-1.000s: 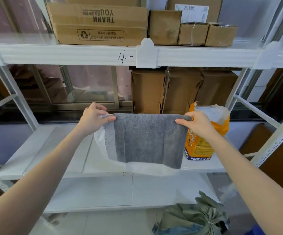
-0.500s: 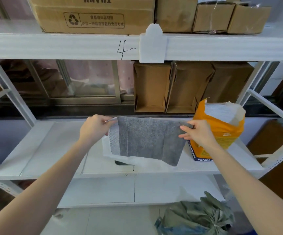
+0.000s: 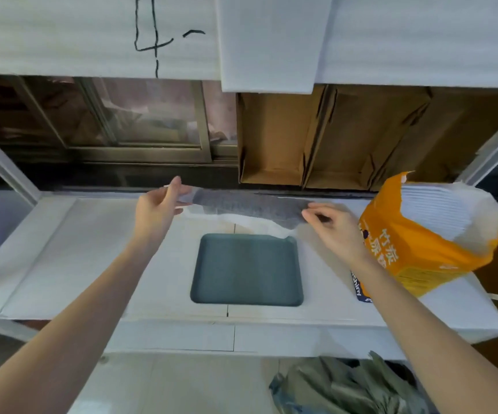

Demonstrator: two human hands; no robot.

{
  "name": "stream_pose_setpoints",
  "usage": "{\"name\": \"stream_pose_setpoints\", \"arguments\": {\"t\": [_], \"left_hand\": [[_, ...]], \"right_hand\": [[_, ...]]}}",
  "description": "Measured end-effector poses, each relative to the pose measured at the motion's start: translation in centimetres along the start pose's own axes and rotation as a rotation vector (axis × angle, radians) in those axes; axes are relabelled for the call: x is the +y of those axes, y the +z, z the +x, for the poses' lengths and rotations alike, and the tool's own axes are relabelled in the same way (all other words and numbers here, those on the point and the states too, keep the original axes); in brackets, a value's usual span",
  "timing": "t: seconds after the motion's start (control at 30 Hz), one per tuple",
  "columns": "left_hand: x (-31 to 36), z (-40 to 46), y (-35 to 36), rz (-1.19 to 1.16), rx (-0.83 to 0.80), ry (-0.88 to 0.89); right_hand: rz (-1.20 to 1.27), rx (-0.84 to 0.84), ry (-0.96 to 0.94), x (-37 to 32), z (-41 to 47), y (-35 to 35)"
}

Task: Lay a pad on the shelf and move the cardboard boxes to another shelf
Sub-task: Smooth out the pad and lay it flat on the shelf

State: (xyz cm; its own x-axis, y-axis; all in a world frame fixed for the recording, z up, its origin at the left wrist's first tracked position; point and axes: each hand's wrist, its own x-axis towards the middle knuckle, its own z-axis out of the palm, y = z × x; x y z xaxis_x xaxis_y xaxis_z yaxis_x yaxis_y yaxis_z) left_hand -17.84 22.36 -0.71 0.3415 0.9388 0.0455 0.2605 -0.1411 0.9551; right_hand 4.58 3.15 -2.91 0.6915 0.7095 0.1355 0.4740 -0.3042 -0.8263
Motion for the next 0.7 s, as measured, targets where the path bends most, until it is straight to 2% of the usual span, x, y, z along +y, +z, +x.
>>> {"name": "stream_pose_setpoints", "arguments": {"t": [0.1, 0.23, 0.4, 0.53, 0.6, 0.7], "left_hand": [[0.0, 1.0, 0.9, 0.143, 0.058, 0.106], [-2.3, 1.1, 1.6, 0.107, 0.026, 0.139], [-11.6, -1.1, 2.9, 0.276, -0.116, 0.081], [-20.5, -3.5, 4.3, 0.493, -0.288, -0.018], [-23.3, -4.6, 4.8, 0.634, -0.39, -0.049], [-25.2, -5.2, 5.1, 0.699, -0.417, -0.032]], "right_hand": [[-0.111, 0.076, -0.089, 0.4, 1.1, 0.5], [-0.091, 0.104, -0.115, 1.6, 1.4, 0.9], [-0.121, 0.014, -0.039, 7.6, -1.4, 4.6], [-0.243, -0.134, 0.096, 14.2, -4.9, 9.3], [-0.324, -0.213, 0.156, 16.6, -6.4, 11.3], [-0.369, -0.238, 0.189, 18.2, -7.8, 12.7]]}}
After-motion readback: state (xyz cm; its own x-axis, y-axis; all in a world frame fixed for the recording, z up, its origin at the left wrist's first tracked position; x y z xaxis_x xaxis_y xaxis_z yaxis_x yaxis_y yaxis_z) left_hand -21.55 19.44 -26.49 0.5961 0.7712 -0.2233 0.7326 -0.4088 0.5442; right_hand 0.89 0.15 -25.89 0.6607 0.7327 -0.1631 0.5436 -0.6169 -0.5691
